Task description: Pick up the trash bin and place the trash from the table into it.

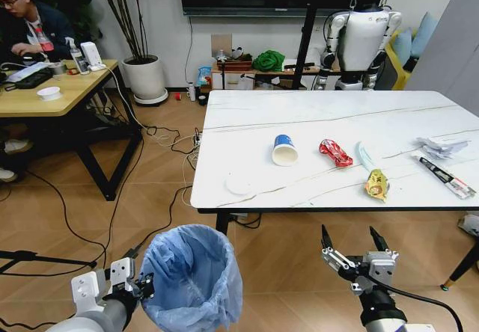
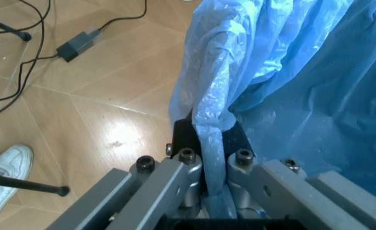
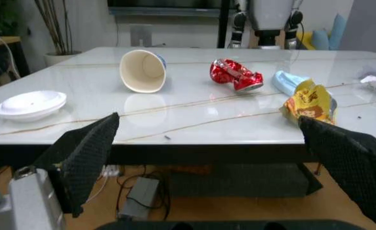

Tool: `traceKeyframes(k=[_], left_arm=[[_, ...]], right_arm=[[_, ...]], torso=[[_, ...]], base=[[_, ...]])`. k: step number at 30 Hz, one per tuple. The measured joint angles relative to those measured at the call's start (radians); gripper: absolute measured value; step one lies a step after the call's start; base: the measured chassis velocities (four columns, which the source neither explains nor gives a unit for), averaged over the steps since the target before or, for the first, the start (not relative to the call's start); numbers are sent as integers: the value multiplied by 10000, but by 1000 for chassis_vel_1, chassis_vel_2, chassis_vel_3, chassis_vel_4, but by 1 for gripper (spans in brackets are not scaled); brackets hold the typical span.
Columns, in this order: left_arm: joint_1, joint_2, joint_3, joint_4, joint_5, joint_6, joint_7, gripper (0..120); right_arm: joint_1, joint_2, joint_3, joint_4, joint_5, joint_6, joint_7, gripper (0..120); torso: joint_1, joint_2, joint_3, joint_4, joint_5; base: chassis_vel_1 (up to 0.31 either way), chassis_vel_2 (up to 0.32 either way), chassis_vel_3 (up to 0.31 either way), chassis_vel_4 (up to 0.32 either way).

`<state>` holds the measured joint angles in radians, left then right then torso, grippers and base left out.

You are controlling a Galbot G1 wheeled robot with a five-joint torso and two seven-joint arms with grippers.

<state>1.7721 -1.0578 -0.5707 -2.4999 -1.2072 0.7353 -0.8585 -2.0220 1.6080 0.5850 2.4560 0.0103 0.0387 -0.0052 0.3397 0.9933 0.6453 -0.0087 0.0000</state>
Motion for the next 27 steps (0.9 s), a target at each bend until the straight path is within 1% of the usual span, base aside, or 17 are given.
traceKeyframes(k=[2,3,4,6,7,10,11,13,14,15,17,18,21,22,25,26,27], left_arm=[[41,-16,-31,0,-5,0,7,0],[76,-44,-92,0,-9,0,46,0],[76,-44,-92,0,-9,0,46,0],[161,-130,-279,0,-1,0,199,0],[161,-130,-279,0,-1,0,199,0],[207,-182,-352,0,62,0,349,0],[259,-218,-422,0,286,1,554,0],[320,-255,-598,0,767,1,902,0],[335,-258,-674,0,852,1,972,0],[335,-258,-674,0,852,1,972,0],[440,-266,-920,0,833,1,1053,0],[440,-266,-920,0,833,1,1053,0],[575,-265,-1214,0,839,1,1221,0],[575,-265,-1214,0,839,1,1221,0],[555,-130,-1284,0,794,2,1311,0],[543,-53,-1260,0,743,2,1314,0],[543,-53,-1260,0,743,2,1314,0]], right_arm=[[277,0,71,182,227,-454,208,100],[503,0,105,337,438,-890,354,100],[503,0,105,337,438,-890,354,100],[1186,0,148,438,991,-2026,486,100],[1186,0,148,438,991,-2026,486,100],[1523,-109,112,439,1279,-2527,550,100],[1868,-332,105,447,1518,-3052,689,100],[2368,-855,101,456,2057,-3632,989,100],[2595,-1150,108,456,2393,-3876,1140,100],[2595,-1150,108,456,2393,-3876,1140,100],[3243,-2053,163,457,3719,-4447,1597,100],[3243,-2053,163,457,3719,-4447,1597,100],[3944,-2975,173,457,4865,-4698,1863,100],[3944,-2975,173,457,4865,-4698,1863,100],[4545,-4059,166,349,5442,-4728,1917,100],[4754,-4641,167,289,5709,-4791,2054,100],[4754,-4641,167,289,5709,-4791,2054,100]], torso=[[0,-1,0,0,0],[-2,-6,-3,1,-1],[-2,-6,-3,1,-1],[-10,-27,-14,1,2],[-10,-27,-14,1,2],[-15,-38,-20,0,0],[-20,-46,-25,0,0],[-24,-56,-31,0,2],[-26,-59,-33,0,3],[-26,-59,-33,0,3],[-31,-73,-39,2,2],[-31,-73,-39,2,2],[-36,-84,-46,3,2],[-36,-84,-46,3,2],[-41,-93,-52,1,2],[-41,-98,-53,-1,5],[-41,-98,-53,-1,5]], base=[[0,0,0,0],[0,0,0,0],[0,0,0,0],[0,0,0,0],[0,0,0,0],[0,0,0,0],[0,0,0,0],[0,0,0,0],[0,0,0,0],[0,0,0,0],[0,0,0,0],[0,0,0,0],[0,0,0,0],[0,0,0,0],[0,0,0,0],[0,0,0,0],[0,0,0,0]])
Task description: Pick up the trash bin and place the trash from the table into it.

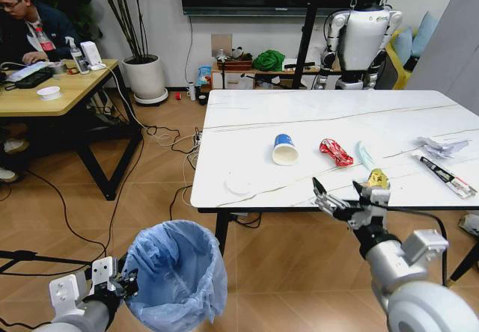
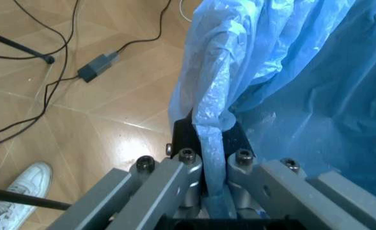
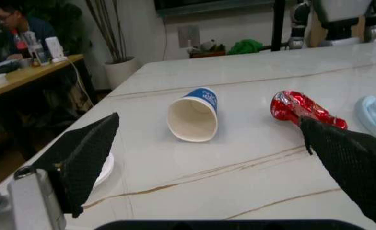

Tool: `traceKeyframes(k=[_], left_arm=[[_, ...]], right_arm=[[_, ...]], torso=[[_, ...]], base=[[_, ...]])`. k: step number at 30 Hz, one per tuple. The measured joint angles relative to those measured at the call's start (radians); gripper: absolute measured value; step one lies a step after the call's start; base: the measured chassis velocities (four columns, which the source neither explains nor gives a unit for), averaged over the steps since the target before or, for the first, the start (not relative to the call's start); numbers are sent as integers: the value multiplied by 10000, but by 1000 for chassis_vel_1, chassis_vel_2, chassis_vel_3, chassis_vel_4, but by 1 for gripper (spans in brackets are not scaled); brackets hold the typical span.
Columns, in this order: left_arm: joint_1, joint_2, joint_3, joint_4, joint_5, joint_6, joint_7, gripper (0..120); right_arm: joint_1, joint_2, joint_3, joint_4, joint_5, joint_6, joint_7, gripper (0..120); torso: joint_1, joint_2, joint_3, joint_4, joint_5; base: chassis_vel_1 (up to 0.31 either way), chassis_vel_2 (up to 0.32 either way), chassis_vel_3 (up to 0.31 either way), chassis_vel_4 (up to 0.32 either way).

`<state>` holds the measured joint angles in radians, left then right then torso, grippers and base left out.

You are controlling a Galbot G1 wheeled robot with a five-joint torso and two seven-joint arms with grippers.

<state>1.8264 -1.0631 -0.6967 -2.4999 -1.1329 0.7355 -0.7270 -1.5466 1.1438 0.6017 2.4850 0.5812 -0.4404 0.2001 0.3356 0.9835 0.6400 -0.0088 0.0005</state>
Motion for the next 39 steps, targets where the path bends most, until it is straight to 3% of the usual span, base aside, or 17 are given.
traceKeyframes(k=[3,7,14,19,21,25,30,39], left_arm=[[6,242,196,0,-83,0,14,0],[-82,507,540,0,-115,0,5,0],[10,595,932,0,57,0,-29,0],[9,416,1280,0,314,0,-33,0],[-12,359,1370,0,383,0,-27,0],[-258,198,1713,0,531,0,-28,0],[-313,137,1854,0,546,0,-41,0],[-307,70,1801,0,543,0,-71,0]], right_arm=[[418,-1220,-67,-138,799,-309,593,100],[725,-1867,-238,-293,1437,-629,931,100],[1800,-2573,-1154,-658,3443,-1121,1760,100],[3543,-2922,-2111,-1193,4595,-1366,2520,100],[4011,-2942,-2427,-1361,4666,-1399,2653,100],[5997,-2741,-4368,-2095,5192,-1678,3502,100],[7478,-2464,-5773,-2650,6095,-1864,4471,100],[8717,-1905,-7338,-3275,7313,-1966,6024,100]], torso=[[-3,-6,-4,3,-3],[-6,-12,-8,-4,-4],[-10,-20,-12,3,-3],[-12,-23,-15,1,-4],[-12,-24,-16,3,-3],[-13,-29,-17,3,-5],[-14,-32,-18,3,-5],[-16,-34,-20,1,-7]], base=[[0,0,0,0],[0,0,0,0],[0,0,0,0],[0,0,0,0],[0,0,0,0],[0,0,0,0],[0,0,0,0],[0,0,0,0]])
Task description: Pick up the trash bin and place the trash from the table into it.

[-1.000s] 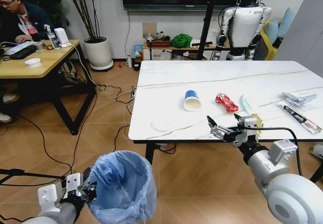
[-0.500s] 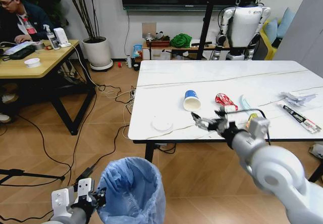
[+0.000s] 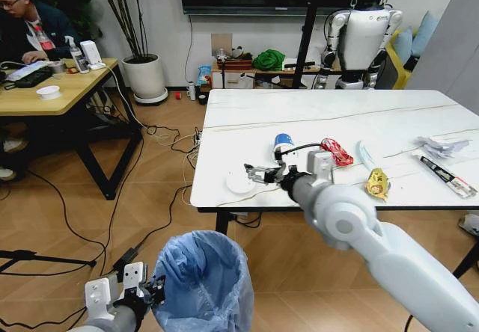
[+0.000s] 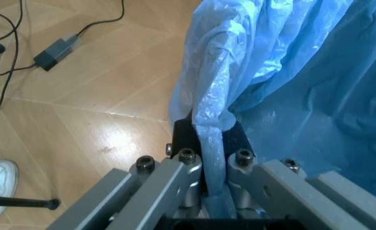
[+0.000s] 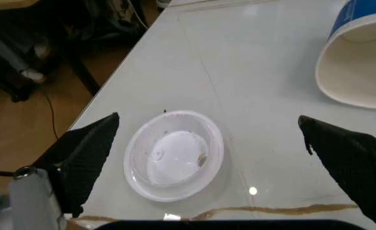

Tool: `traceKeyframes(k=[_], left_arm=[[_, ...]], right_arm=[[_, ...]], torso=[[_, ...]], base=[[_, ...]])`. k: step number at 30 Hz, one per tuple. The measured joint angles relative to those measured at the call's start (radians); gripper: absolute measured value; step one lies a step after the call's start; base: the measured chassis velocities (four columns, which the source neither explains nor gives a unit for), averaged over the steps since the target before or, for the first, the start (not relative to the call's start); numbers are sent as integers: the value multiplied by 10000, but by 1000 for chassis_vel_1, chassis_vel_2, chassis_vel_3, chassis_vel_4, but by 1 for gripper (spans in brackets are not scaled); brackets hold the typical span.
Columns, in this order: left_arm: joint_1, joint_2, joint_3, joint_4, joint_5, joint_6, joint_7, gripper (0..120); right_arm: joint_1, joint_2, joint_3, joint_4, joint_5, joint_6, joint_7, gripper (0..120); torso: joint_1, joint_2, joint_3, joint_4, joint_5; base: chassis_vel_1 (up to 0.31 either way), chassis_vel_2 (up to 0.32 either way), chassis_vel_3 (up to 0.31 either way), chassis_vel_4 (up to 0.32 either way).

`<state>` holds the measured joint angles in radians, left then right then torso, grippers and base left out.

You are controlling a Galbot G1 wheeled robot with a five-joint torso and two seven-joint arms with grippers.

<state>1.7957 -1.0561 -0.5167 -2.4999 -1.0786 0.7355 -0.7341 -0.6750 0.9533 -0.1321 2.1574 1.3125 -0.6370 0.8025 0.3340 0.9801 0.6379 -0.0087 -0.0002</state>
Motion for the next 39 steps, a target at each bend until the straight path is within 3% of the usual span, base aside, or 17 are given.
traceKeyframes(k=[7,11,15,24,28,37,39], left_arm=[[27,-36,-11,0,0,0,-5,0],[46,-93,-41,0,15,0,-7,0],[51,-197,-1,0,103,0,-5,0],[56,-280,13,0,227,0,28,0],[56,-301,30,0,277,0,58,0],[90,-324,38,0,400,0,98,0],[93,-323,35,0,407,-1,117,0]], right_arm=[[52,285,-407,-365,-131,-6,36,99],[30,349,-467,-515,-315,6,-15,90],[6,376,-538,-658,-416,19,-41,72],[8,357,-614,-698,-408,28,-29,74],[19,340,-649,-700,-381,37,0,67],[-93,246,-653,-676,-361,71,25,34],[-98,244,-656,-676,-361,82,37,32]], torso=[[-1,-1,-1,0,1],[-1,-2,-2,0,1],[-1,-3,-2,0,1],[-2,-3,-3,0,1],[-2,-4,-3,1,1],[-2,-5,-3,0,2],[-2,-5,-3,0,2]], base=[[0,0,0,0],[0,0,0,0],[0,0,0,0],[0,0,0,0],[0,0,0,0],[0,0,0,0],[0,0,0,0]])
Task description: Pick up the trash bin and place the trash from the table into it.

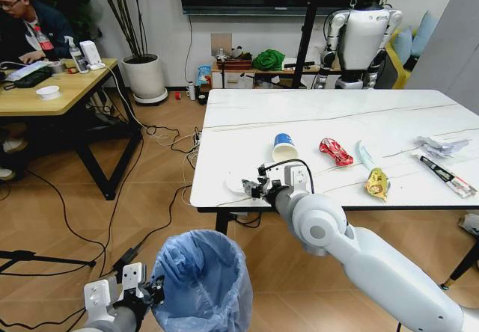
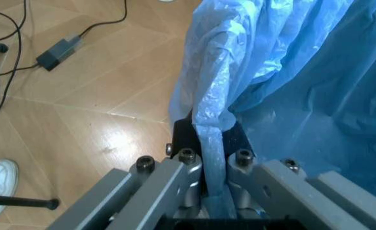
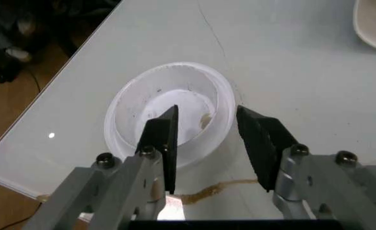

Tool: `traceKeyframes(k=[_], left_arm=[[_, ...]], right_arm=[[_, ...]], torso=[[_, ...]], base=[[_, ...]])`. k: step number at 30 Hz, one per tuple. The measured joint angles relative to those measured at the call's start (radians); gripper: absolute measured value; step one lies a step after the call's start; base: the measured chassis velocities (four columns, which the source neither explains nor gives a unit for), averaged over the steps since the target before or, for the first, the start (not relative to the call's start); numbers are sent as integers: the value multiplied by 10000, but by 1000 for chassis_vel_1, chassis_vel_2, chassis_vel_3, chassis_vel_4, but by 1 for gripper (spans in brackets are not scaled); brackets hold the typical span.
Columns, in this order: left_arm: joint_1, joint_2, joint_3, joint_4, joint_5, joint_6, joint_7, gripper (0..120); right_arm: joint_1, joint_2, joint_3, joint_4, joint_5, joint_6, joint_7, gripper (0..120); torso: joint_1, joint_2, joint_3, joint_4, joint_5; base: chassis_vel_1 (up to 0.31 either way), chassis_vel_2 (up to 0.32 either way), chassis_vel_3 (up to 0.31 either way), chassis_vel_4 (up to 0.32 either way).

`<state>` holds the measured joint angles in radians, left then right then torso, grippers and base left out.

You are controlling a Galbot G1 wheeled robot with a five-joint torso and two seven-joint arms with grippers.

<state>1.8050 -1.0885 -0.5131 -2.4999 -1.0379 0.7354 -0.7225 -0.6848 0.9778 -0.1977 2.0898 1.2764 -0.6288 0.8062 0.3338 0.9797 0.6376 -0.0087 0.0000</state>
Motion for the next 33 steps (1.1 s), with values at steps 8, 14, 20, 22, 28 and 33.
traceKeyframes(k=[8,14,20,22,28,33], left_arm=[[-50,9,-43,0,7,0,90,0],[-82,7,-68,-1,10,0,108,0],[-99,2,-81,0,12,0,114,0],[-107,0,-85,0,14,0,116,0],[-107,-3,-114,0,30,0,117,0],[-121,-10,-87,0,85,0,130,0]], right_arm=[[97,3,-170,-81,32,36,20,22],[134,-6,-201,-130,30,69,30,2],[84,-7,-203,-131,-23,69,23,0],[78,-8,-209,-131,-35,69,18,0],[55,-27,-179,-122,-83,81,2,0],[87,-46,3,-9,-128,94,-8,0]], torso=[[0,0,0,0,0],[0,0,0,0,0],[0,0,0,0,0],[0,0,0,0,0],[0,0,0,0,0],[0,-1,0,0,0]], base=[[0,0,0,0],[0,0,0,0],[0,0,0,0],[0,0,0,0],[0,0,0,0],[0,0,0,0]])
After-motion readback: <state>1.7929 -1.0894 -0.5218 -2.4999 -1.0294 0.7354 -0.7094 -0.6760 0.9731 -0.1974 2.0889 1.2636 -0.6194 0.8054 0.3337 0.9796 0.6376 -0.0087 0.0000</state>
